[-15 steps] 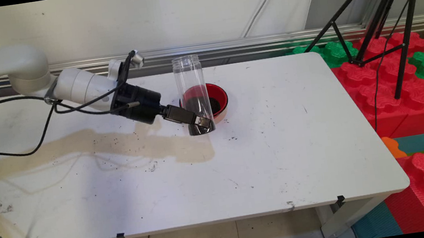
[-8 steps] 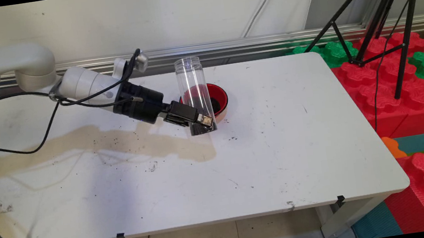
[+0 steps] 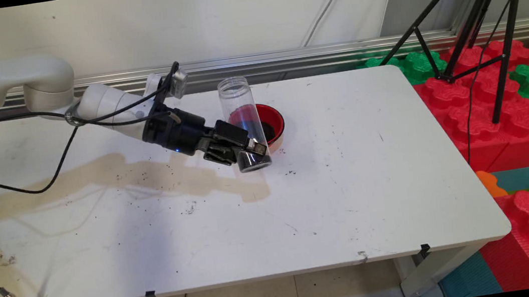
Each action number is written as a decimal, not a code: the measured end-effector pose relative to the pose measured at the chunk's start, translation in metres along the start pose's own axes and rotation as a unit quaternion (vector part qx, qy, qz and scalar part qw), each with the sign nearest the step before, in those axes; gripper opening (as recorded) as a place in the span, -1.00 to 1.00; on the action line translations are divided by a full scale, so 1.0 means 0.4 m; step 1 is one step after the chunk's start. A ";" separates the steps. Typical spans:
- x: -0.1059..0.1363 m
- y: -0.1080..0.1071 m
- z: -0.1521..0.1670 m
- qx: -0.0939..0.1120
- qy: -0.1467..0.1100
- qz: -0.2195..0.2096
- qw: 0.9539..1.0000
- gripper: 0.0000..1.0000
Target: Pour the black seasoning powder in the red bowl
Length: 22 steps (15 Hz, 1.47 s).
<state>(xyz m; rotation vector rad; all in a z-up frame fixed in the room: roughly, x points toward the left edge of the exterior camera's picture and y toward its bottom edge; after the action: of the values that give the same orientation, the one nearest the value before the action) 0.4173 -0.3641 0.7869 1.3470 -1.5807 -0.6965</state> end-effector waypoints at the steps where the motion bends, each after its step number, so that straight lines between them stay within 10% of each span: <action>1: 0.000 -0.001 0.000 -0.002 -0.002 -0.017 1.000 -1.00; 22: 0.045 0.049 -0.010 -0.046 -0.040 -0.247 0.967 -1.00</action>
<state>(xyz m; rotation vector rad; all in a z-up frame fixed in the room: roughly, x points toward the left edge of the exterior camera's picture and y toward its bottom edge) 0.4125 -0.3761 0.8104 1.6789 -1.2567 -1.1215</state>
